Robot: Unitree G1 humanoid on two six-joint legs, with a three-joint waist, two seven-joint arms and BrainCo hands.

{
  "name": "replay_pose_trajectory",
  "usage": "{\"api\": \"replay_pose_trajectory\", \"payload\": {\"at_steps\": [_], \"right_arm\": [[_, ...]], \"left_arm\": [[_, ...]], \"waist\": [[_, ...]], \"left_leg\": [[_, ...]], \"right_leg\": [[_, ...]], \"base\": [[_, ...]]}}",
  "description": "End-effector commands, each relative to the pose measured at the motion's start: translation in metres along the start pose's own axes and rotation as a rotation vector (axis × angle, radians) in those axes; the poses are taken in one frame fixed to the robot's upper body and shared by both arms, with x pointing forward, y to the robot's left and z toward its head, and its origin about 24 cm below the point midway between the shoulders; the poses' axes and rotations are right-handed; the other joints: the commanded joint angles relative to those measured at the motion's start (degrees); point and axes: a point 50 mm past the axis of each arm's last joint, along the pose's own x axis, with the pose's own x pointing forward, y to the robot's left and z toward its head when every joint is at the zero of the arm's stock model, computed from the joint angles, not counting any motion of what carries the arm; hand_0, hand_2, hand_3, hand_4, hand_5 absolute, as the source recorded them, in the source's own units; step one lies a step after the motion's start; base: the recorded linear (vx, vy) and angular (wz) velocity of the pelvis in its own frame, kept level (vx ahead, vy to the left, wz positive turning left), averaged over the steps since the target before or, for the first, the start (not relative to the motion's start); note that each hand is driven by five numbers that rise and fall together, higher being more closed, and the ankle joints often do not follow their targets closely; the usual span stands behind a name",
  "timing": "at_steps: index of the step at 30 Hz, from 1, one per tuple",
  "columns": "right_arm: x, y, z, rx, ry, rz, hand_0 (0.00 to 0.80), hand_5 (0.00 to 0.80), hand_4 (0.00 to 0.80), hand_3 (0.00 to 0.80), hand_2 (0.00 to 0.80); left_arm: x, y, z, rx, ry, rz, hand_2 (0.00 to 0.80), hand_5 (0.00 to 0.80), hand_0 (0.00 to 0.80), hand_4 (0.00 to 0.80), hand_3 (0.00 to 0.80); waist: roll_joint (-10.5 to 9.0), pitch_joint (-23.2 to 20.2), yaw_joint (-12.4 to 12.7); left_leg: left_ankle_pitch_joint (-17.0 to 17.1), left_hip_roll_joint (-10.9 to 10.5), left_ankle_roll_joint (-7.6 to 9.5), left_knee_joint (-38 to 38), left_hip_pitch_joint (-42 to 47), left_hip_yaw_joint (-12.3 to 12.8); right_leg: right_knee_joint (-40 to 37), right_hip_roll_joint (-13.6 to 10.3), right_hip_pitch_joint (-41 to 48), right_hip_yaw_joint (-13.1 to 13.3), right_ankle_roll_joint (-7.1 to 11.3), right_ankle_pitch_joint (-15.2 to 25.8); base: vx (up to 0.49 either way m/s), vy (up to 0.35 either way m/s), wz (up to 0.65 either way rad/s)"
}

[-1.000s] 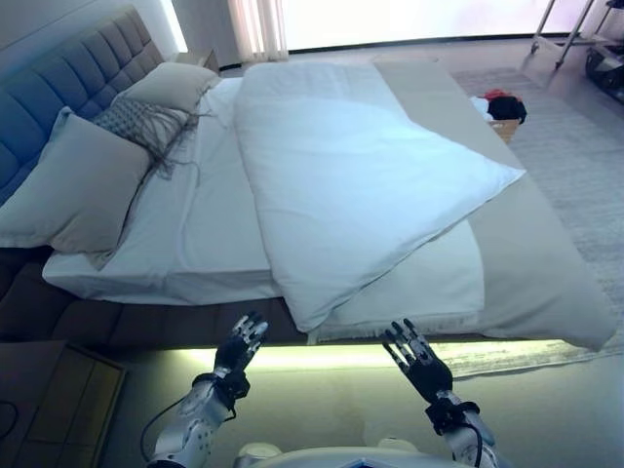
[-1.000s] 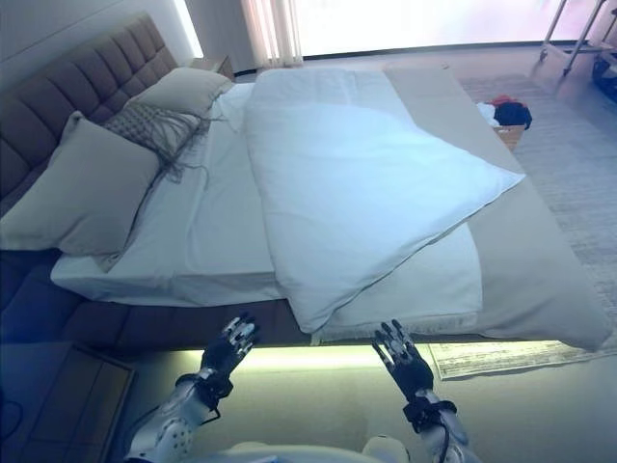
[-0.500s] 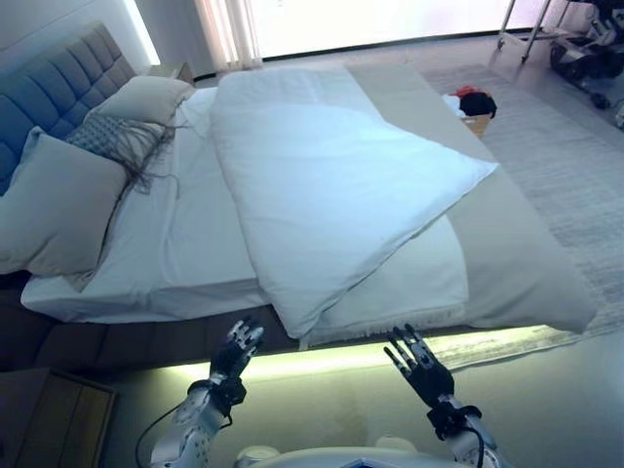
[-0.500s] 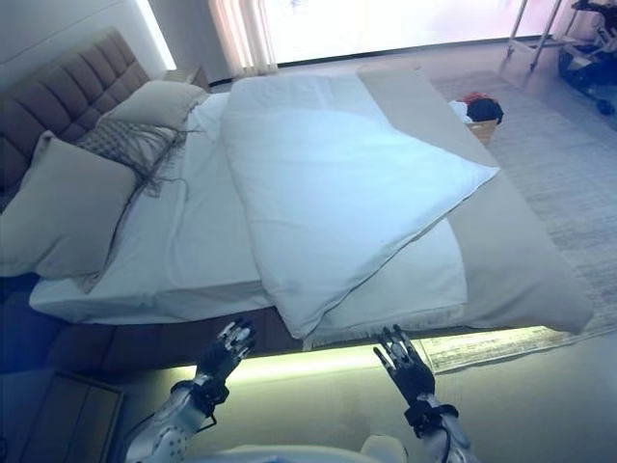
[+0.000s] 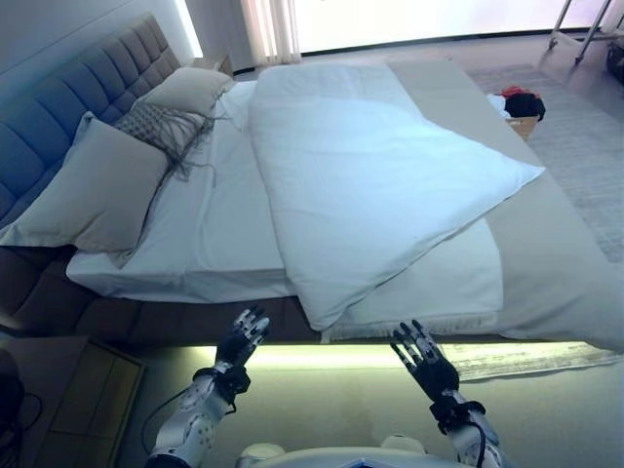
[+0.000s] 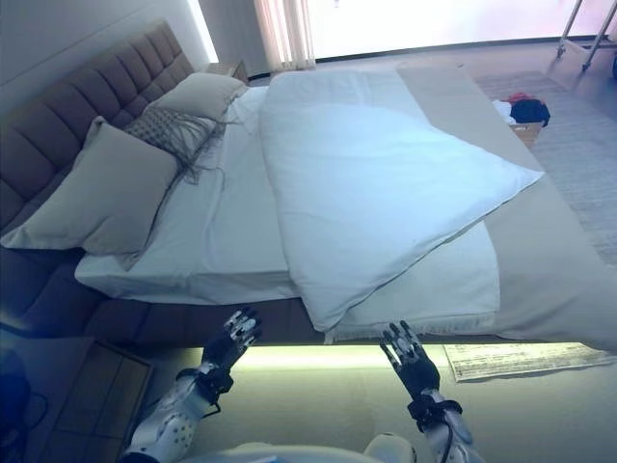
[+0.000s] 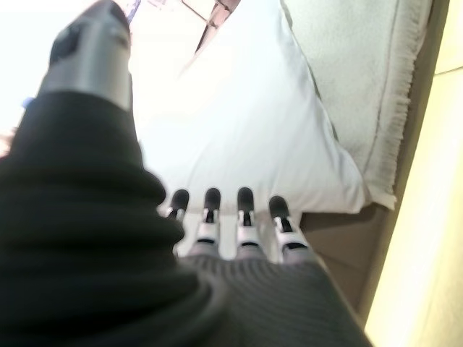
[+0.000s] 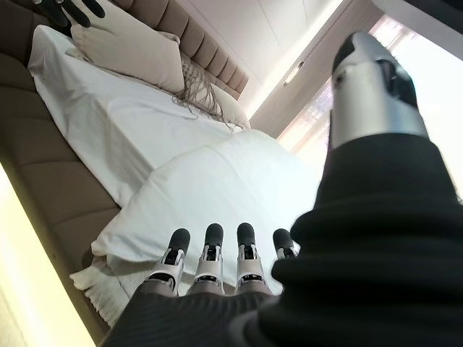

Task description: Make the bed neatly

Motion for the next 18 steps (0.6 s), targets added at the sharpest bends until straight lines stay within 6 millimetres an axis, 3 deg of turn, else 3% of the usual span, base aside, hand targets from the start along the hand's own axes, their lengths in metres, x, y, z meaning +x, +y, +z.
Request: {"api": "replay_pose_trajectory", "payload": {"at_steps": [1, 3, 5, 7, 10, 13, 15, 18], "right_arm": [[0.016, 0.022, 0.011, 0.004, -0.09, 0.069, 0.0, 0.0, 0.0, 0.0, 0.0], [0.012, 0.019, 0.012, -0.001, -0.087, 0.066, 0.0, 0.0, 0.0, 0.0, 0.0], [0.008, 0.015, 0.01, -0.006, -0.063, 0.061, 0.0, 0.0, 0.0, 0.0, 0.0], [0.006, 0.012, 0.007, -0.013, -0.038, 0.07, 0.0, 0.0, 0.0, 0.0, 0.0], [0.01, 0.009, 0.008, -0.005, -0.037, 0.08, 0.0, 0.0, 0.0, 0.0, 0.0], [0.02, 0.011, 0.012, 0.006, -0.036, 0.078, 0.0, 0.0, 0.0, 0.0, 0.0], [0.02, 0.012, 0.007, 0.015, -0.022, 0.07, 0.0, 0.0, 0.0, 0.0, 0.0], [0.013, 0.009, -0.002, 0.019, 0.002, 0.066, 0.0, 0.0, 0.0, 0.0, 0.0]], "left_arm": [[0.002, -0.001, 0.035, 0.069, -0.136, -0.041, 0.0, 0.0, 0.0, 0.0, 0.0], [0.002, 0.0, 0.036, 0.086, -0.13, -0.054, 0.0, 0.0, 0.0, 0.0, 0.0], [0.001, 0.002, 0.035, 0.077, -0.123, -0.038, 0.0, 0.0, 0.0, 0.0, 0.0], [-0.001, 0.003, 0.037, 0.056, -0.132, -0.015, 0.0, 0.0, 0.0, 0.0, 0.0], [0.0, 0.001, 0.041, 0.064, -0.144, -0.016, 0.0, 0.0, 0.0, 0.0, 0.0], [0.004, -0.001, 0.038, 0.084, -0.13, -0.034, 0.0, 0.0, 0.0, 0.0, 0.0], [0.006, -0.001, 0.034, 0.081, -0.11, -0.044, 0.0, 0.0, 0.0, 0.0, 0.0], [0.003, -0.003, 0.028, 0.074, -0.091, -0.06, 0.0, 0.0, 0.0, 0.0, 0.0]], "waist": [[-1.6, 2.0, 0.5], [-0.83, 2.2, 0.1], [-0.49, 2.3, -0.5], [-1.23, 2.1, -1.1], [-3.29, 2.3, -2.2], [-3.65, 2.7, -2.5], [-4.14, 2.7, -2.4], [-4.83, 2.6, -2.4]], "left_leg": [[-5.4, -5.5, 6.54, 4.0, -1.2, -6.0], [-6.1, -7.1, 7.94, 4.4, -1.2, -6.7], [-6.5, -8.2, 8.35, 4.1, -0.2, -6.6], [-7.2, -9.0, 7.8, 3.0, 1.3, -7.0], [-9.1, -9.8, 6.52, 2.8, 2.4, -8.5], [-8.7, -8.9, 5.55, 2.0, 3.2, -8.0], [-9.7, -8.9, 6.09, 2.2, 3.8, -7.7], [-11.3, -9.1, 7.09, 4.5, 3.7, -7.4]], "right_leg": [[-0.3, -5.8, 0.8, 8.1, 5.18, 25.1], [6.8, -5.3, -4.1, 11.2, 4.83, 27.0], [8.4, -4.4, -7.2, 11.4, 4.99, 28.3], [0.2, -2.7, -7.4, 9.5, 5.65, 29.6], [-21.3, -0.5, -7.5, 6.5, 7.6, 32.8], [-32.7, 2.0, -7.4, 2.0, 7.53, 34.7], [-31.9, 2.2, -7.6, 0.9, 7.7, 35.3], [-27.1, 1.6, -6.5, 1.7, 7.61, 34.3]], "base": [[0.115, 0.39, 0.21], [0.111, 0.335, 0.26], [0.142, 0.174, 0.17], [0.252, -0.065, -0.07], [0.31, -0.228, -0.32], [0.258, -0.228, -0.4], [0.349, -0.174, -0.03], [0.382, -0.189, 0.34]]}}
